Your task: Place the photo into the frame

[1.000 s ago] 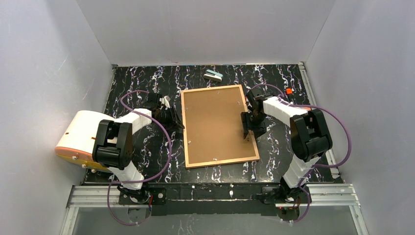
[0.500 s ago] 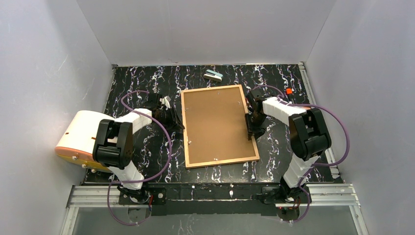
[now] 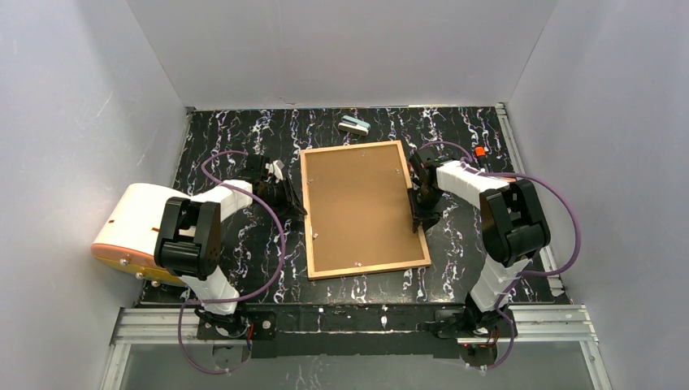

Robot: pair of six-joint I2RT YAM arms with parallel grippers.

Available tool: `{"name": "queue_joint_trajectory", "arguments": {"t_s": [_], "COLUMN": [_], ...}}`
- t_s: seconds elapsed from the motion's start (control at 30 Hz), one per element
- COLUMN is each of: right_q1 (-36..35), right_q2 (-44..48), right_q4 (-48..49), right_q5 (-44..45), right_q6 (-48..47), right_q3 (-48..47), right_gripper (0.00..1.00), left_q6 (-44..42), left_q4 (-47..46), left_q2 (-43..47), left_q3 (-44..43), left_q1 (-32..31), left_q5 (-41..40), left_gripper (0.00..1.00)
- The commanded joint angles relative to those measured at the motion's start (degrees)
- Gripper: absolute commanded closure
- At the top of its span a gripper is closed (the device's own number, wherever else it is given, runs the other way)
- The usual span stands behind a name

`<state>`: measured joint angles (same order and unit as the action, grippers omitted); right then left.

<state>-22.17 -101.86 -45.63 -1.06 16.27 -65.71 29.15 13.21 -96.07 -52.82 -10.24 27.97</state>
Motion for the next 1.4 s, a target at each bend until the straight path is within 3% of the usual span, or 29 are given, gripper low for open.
{"name": "queue_joint_trajectory", "arguments": {"t_s": [0.0,0.13,0.2,0.33,0.47,0.63,0.83,0.97,1.13,1.37], "right_q1": [-0.3,-0.3,-0.1,0.4,0.6,0.6,2.0,2.4,2.5,4.4], "right_q2": [1.4,3.1,4.3,6.1,6.4,1.6,-9.0,-18.0,-24.1,-24.5], "right_q4": [0.8,1.2,1.2,0.2,3.2,10.9,17.4,15.1,15.8,17.9], "right_q5": [-1.8,-3.1,-3.2,-2.7,-1.8,4.7,7.0,8.9,6.5,-1.2], "right_q6": [0.9,1.7,2.5,3.9,4.4,7.3,8.4,8.6,2.7,-4.8], "right_q3": [0.6,-0.3,-1.1,-4.0,-6.1,-10.3,-22.4,-31.3,-36.4,-36.0], "right_gripper": [0.74,0.67,0.58,0.3,0.21,0.2,0.21,0.22,0.31,0.45], "left_q6": [-0.7,-1.0,-0.8,-0.1,-0.2,2.0,3.3,4.8,4.1,2.5], "left_q4": [0.1,0.8,0.9,0.9,1.3,1.1,0.9,0.4,-0.4,-0.2], "left_q2": [0.3,0.7,0.8,1.4,2.0,0.9,-0.9,-1.8,-2.9,-7.5], "left_q3": [0.5,-0.1,-0.2,-0.6,-1.5,-3.8,-6.4,-6.7,-6.2,-10.3], "left_q1": [0.1,0.1,0.1,0.1,0.1,0.1,0.1,0.2,0.1,0.1], "left_q5": [0.8,-0.4,-0.6,-0.4,-1.7,-3.6,-6.8,-7.0,-7.0,-6.6], "left_gripper": [0.69,0.68,0.67,0.53,0.46,0.39,0.35,0.35,0.38,0.43]}}
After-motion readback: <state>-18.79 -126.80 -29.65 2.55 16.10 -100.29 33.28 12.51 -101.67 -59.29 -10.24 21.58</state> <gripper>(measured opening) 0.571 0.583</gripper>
